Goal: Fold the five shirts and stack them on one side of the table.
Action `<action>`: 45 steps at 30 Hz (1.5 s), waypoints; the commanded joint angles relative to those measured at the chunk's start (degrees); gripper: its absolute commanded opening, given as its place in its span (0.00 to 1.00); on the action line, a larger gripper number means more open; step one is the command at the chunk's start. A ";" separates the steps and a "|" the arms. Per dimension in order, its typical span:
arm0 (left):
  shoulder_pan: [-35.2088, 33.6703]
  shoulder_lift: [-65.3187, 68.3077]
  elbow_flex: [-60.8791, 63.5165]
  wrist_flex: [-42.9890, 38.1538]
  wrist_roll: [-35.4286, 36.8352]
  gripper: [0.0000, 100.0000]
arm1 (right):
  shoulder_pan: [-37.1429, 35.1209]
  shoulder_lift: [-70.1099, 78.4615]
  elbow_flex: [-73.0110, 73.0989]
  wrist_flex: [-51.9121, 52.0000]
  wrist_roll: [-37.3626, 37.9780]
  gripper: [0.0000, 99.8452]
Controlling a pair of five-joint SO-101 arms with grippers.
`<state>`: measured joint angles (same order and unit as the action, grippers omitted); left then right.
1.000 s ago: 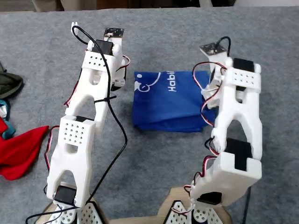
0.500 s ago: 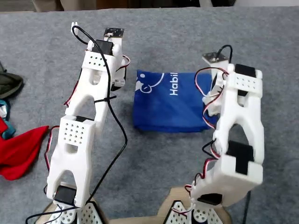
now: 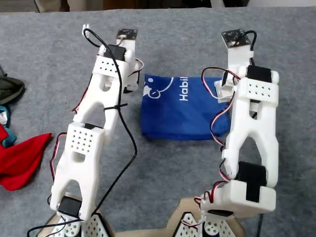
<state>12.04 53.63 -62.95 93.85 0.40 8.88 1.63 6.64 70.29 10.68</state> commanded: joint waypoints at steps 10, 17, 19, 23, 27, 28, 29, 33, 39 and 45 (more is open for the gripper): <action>6.42 7.52 -4.84 -14.77 -0.44 0.02 | -1.63 13.93 0.48 -12.84 -2.37 0.02; 5.45 15.34 -10.73 -19.78 -2.29 0.02 | -1.54 24.57 -10.07 -10.55 -2.55 0.02; 5.45 16.13 -11.69 -18.90 -2.29 0.02 | -1.54 24.57 -14.37 -7.47 -2.46 0.02; 5.45 16.31 -11.69 -18.64 -2.29 0.02 | -1.54 24.04 -23.34 0.00 -2.37 0.02; 5.45 16.31 -15.65 -13.10 -2.37 0.02 | -1.54 23.87 -32.31 7.82 -2.37 0.02; 5.27 16.66 -17.58 -11.34 -2.37 0.02 | -1.54 23.87 -34.51 9.76 -2.37 0.02; 5.01 16.92 -19.52 -9.76 -2.37 0.02 | -1.54 23.87 -36.79 11.96 -2.37 0.02; 4.40 17.45 -22.24 -8.53 -2.37 0.02 | -2.24 24.13 -43.65 20.66 -2.37 0.02; 2.55 17.89 -23.03 -8.62 -2.37 0.02 | -5.32 23.69 -41.89 31.38 0.97 0.02; 0.97 18.51 -28.22 -6.68 -1.93 0.08 | -7.43 14.64 -25.10 26.55 13.27 0.02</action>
<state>13.54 73.14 -87.65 85.93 -1.80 2.46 24.40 -26.07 99.91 18.86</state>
